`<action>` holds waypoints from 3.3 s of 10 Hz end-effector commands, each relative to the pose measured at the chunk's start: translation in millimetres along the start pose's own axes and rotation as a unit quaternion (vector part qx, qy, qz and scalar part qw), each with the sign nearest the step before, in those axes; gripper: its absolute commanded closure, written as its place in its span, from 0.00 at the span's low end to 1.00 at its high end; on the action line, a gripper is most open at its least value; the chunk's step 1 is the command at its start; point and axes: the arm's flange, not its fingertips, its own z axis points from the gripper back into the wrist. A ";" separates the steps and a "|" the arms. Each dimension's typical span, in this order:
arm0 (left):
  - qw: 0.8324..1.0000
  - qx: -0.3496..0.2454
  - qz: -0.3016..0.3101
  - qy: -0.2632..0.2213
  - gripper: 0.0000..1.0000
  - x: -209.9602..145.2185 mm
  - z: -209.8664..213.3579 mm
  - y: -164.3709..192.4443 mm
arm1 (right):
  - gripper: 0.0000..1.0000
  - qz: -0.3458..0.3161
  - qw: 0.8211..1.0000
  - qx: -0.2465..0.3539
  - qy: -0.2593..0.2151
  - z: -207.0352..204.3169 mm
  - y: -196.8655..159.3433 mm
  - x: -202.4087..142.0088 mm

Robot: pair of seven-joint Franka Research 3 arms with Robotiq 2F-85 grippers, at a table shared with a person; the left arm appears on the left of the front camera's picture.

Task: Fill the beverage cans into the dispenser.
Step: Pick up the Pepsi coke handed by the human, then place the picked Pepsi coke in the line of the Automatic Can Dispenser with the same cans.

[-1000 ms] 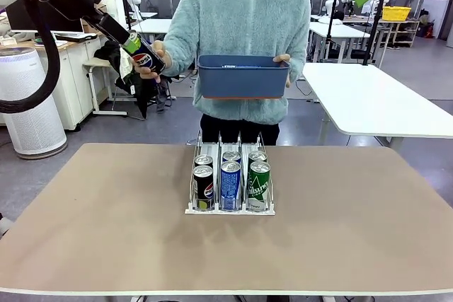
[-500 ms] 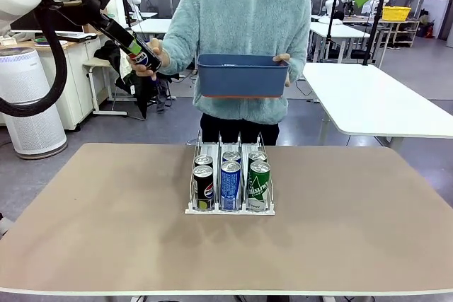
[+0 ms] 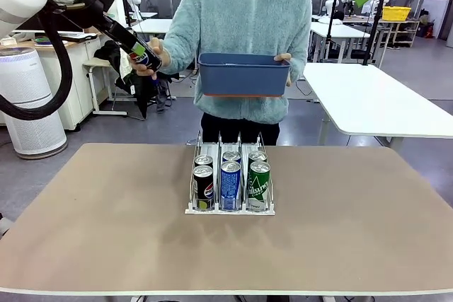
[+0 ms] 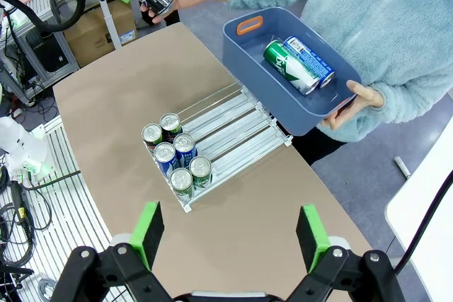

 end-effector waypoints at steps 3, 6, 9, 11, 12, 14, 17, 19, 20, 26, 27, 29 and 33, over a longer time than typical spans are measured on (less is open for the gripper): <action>1.000 -0.004 0.006 -0.002 0.00 -0.2 -4.0 0.4 | 0.00 -0.001 1.000 0.001 0.000 0.2 0.8 -1.0; 1.000 -0.018 0.017 -0.012 0.00 1.2 -12.1 2.1 | 0.00 -0.001 1.000 0.001 0.000 0.2 0.8 -1.0; 1.000 0.007 0.004 -0.002 0.00 1.4 -12.5 2.3 | 0.00 -0.001 1.000 0.001 0.000 0.2 0.8 -1.0; 1.000 -0.010 0.012 0.001 0.00 -0.9 -11.1 -0.1 | 0.00 -0.001 1.000 0.001 0.000 0.2 0.8 -1.0; 1.000 -0.007 0.010 0.000 0.58 1.0 -11.1 -0.1 | 0.00 -0.001 1.000 0.001 0.000 0.2 0.8 -1.0; 1.000 -0.006 0.011 0.005 1.00 0.4 -6.9 -1.7 | 0.00 -0.001 1.000 0.001 0.000 0.2 0.8 -1.0; 1.000 0.003 0.009 0.010 1.00 -0.3 -3.5 -3.4 | 0.00 -0.001 1.000 0.001 0.000 0.2 0.8 -1.0; 1.000 -0.002 0.004 0.009 1.00 -0.8 -2.3 -5.3 | 0.00 -0.001 1.000 0.001 0.000 0.2 0.8 -1.0; 1.000 0.004 0.001 0.012 1.00 -1.2 -1.2 -5.6 | 0.00 -0.001 1.000 0.001 0.000 0.2 0.8 -1.0; 1.000 -0.002 -0.003 0.007 1.00 3.9 -4.5 -4.2 | 0.00 -0.001 1.000 0.001 0.000 0.2 0.8 -1.0; 1.000 -0.002 -0.003 0.007 1.00 3.9 -4.5 -4.2 | 0.00 -0.001 1.000 0.001 0.000 0.2 0.8 -1.0; 1.000 -0.002 -0.003 0.007 1.00 3.9 -4.5 -4.2 | 0.00 -0.001 1.000 0.001 0.000 0.2 0.8 -1.0; 1.000 -0.002 -0.003 0.007 1.00 3.9 -4.5 -4.2 | 0.00 -0.001 1.000 0.001 0.000 0.2 0.8 -1.0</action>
